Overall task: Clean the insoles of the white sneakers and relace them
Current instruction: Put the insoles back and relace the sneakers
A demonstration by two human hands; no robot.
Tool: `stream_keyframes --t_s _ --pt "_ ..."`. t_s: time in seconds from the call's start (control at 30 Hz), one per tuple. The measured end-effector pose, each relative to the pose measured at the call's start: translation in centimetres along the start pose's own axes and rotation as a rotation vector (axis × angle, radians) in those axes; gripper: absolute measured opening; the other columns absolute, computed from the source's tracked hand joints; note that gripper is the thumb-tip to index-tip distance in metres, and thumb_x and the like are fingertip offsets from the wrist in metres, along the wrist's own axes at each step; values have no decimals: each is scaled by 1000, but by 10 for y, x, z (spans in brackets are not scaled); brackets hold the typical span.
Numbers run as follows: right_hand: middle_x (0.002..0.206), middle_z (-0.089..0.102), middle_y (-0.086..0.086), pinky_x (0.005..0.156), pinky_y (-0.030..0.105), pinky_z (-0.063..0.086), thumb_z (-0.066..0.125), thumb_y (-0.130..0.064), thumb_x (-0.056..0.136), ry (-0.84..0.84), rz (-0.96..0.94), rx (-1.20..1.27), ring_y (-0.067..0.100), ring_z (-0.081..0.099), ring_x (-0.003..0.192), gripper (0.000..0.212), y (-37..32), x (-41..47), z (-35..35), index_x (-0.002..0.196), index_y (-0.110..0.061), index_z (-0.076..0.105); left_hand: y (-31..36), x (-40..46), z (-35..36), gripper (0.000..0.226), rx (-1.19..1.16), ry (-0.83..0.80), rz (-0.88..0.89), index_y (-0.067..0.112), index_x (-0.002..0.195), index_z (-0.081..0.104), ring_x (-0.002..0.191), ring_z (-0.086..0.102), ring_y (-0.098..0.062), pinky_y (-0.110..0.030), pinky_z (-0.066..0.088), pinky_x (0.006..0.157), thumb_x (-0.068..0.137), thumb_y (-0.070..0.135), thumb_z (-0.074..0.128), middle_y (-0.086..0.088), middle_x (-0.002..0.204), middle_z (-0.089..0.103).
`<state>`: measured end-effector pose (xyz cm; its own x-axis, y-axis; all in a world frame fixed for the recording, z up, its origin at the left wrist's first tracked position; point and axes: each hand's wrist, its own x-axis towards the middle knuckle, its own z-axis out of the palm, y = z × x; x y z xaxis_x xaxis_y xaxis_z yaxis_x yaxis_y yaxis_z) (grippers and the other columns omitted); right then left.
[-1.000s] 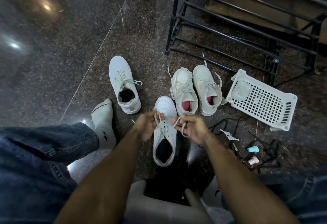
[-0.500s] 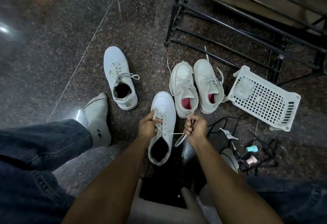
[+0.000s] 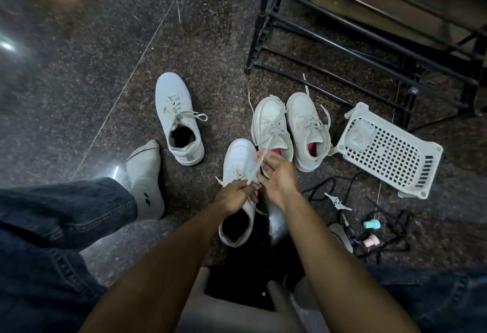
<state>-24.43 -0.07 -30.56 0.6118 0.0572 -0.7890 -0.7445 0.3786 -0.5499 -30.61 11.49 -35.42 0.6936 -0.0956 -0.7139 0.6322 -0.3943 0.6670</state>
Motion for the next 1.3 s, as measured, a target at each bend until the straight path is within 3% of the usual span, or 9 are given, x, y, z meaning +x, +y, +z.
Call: stream_keyframes --t_s 0.23,0.37,0.5,0.63,0.7,0.83,1.03,1.2,1.3 --pt "88 70 4 66 20 55 54 21 82 -129 -108 -729 11 66 73 28 35 7 -36 97 2 67 16 -8 -8 35 -275 11 -68 4 91 66 37 46 -1 -14 30 36 101 16 34 -9 72 66" --pt "64 63 3 48 17 51 64 9 84 -54 -169 -873 8 57 48 19 30 4 -39 75 -7 66 5 -2 -7 45 -334 53 -95 11 74 70 46 45 -12 -20 32 42 102 24 36 1 64 69" --pt "63 61 5 45 24 51 57 5 86 -171 39 -981 5 49 36 16 14 -8 -49 83 -6 67 -2 -1 -6 42 -455 132 -107 7 67 66 53 50 -21 -25 32 45 99 22 43 -7 68 66" --pt "62 59 0 50 28 54 51 10 79 -272 103 -1111 6 49 43 35 6 -18 -51 96 -13 71 -3 0 -3 29 -520 205 -164 15 62 71 85 58 -46 -24 36 44 85 28 57 -34 123 55" --pt "56 57 -8 53 31 55 49 11 77 -318 122 -1139 4 49 44 48 7 -24 -45 105 -22 69 -1 -2 -2 21 -615 207 -170 10 76 74 73 57 -30 -23 36 41 67 27 66 -28 136 49" --pt "65 56 -2 52 28 50 46 7 80 -438 145 -1226 12 51 57 61 20 -36 -31 117 -42 49 0 -3 -3 48 -752 195 -184 2 101 71 82 65 -26 -27 46 47 60 27 74 -18 129 60" --pt "51 55 -12 53 28 41 63 -23 91 -355 -96 -1154 4 49 47 11 47 -22 -32 82 -26 67 1 2 -4 60 -784 207 -226 2 104 71 97 66 -29 -30 51 62 51 30 81 -14 128 63" --pt "45 55 -16 60 31 40 66 -20 87 -232 -178 -1107 7 47 50 36 64 -6 -34 54 -34 66 11 -10 -9 31 -712 250 -184 -1 114 67 89 59 -18 -23 47 56 96 21 55 -4 111 62" --pt "45 52 -12 57 29 40 69 -19 86 -144 -145 -1061 12 47 51 38 67 -4 -28 49 -25 62 2 -14 -14 31 -397 301 -79 8 84 71 72 56 -12 -28 43 68 97 30 55 4 76 61"
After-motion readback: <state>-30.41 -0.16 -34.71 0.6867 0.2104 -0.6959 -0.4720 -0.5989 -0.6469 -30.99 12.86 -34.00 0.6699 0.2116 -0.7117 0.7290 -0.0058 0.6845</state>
